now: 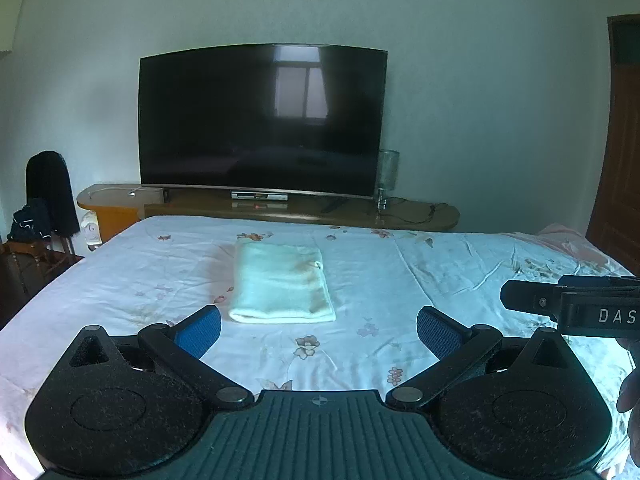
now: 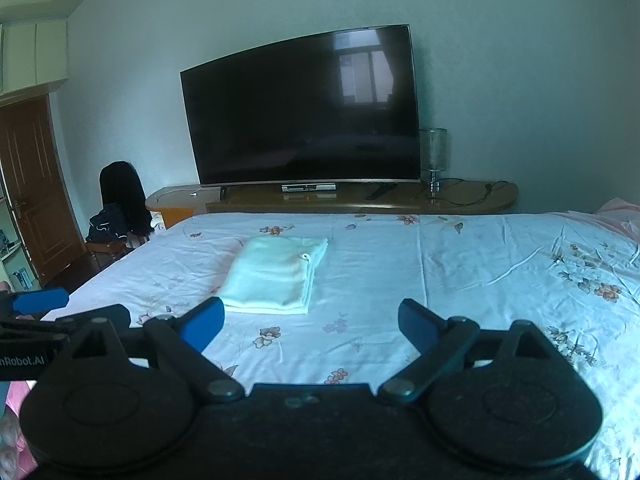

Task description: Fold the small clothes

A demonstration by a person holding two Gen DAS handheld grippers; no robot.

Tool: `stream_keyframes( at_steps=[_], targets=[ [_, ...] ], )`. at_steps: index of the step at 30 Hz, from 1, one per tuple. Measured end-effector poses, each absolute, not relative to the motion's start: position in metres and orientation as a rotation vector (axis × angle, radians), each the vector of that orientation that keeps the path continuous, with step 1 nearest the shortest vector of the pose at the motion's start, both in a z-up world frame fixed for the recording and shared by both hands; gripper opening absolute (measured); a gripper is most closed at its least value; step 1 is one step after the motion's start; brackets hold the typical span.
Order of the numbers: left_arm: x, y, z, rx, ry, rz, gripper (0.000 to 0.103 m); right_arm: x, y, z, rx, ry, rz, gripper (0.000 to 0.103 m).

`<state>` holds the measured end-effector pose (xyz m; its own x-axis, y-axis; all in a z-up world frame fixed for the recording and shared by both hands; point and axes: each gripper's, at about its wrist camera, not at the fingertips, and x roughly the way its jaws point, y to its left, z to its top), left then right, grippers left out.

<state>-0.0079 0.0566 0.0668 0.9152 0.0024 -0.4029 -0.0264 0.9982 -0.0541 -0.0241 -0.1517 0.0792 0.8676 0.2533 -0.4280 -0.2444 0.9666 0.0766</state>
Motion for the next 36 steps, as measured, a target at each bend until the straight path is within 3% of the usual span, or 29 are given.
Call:
stream_keyframes(
  at_steps=[36],
  targets=[
    [-0.0089, 0.062, 0.0709, -0.044, 0.404, -0.015, 0.103, -0.0234, -0.151, 0.0828, 0.016, 0.459, 0.292, 0.094]
  ],
)
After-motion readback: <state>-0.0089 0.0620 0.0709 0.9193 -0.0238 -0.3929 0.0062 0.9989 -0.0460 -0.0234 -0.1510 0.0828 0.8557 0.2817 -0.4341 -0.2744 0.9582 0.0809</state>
